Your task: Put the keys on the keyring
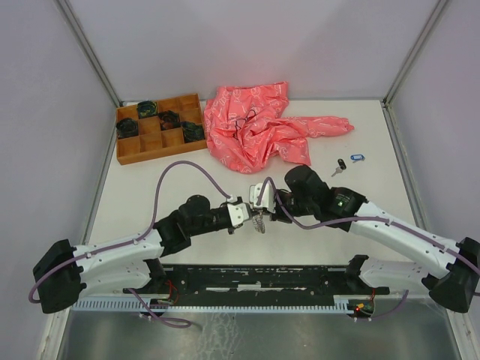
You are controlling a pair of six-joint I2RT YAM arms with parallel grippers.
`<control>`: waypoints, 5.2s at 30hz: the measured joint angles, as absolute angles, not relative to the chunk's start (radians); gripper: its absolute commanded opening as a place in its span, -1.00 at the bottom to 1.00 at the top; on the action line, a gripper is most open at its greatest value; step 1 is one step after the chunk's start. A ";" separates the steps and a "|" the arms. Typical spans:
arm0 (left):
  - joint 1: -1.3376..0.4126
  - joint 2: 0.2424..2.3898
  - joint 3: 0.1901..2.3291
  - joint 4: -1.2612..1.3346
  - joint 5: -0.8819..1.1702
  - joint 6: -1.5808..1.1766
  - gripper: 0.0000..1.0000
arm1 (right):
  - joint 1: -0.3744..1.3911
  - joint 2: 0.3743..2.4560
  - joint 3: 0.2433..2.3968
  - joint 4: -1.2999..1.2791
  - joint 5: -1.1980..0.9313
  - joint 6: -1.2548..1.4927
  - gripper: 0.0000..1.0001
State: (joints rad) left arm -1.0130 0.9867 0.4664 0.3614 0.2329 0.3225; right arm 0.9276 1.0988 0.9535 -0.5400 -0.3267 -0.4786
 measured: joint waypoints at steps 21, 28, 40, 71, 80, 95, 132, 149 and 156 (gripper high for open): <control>-1.055 0.977 0.511 0.281 0.074 0.256 -0.95 | 0.928 1.113 0.968 -0.511 -0.286 -0.464 -0.99; -1.050 0.952 0.511 0.285 0.024 0.099 -0.95 | 0.931 1.090 0.952 -0.479 -0.286 -0.514 -0.99; -1.050 0.945 0.505 0.318 -0.036 -0.073 -0.95 | 0.955 1.084 0.908 -0.442 -0.283 -0.593 -0.99; -1.045 0.915 0.368 0.640 0.003 -0.104 -0.95 | 0.963 0.995 0.770 -0.225 -0.209 -0.476 -0.76; -1.045 0.915 0.368 0.663 0.009 -0.104 -0.95 | 0.962 0.979 0.770 -0.218 -0.213 -0.476 -0.71; -1.044 0.915 0.368 0.678 0.013 -0.104 -0.94 | 0.959 0.959 0.770 -0.203 -0.230 -0.476 -0.98; -1.044 0.904 0.363 0.688 0.040 -0.102 -0.95 | 0.960 0.926 0.760 -0.192 -0.260 -0.434 -0.31; -1.044 0.876 0.363 0.682 0.064 -0.067 -0.95 | 0.960 0.894 0.710 -0.097 -0.235 -0.382 -0.35; -1.044 0.872 0.363 0.671 0.064 -0.065 -0.95 | 0.960 0.898 0.710 -0.099 -0.270 -0.389 -0.23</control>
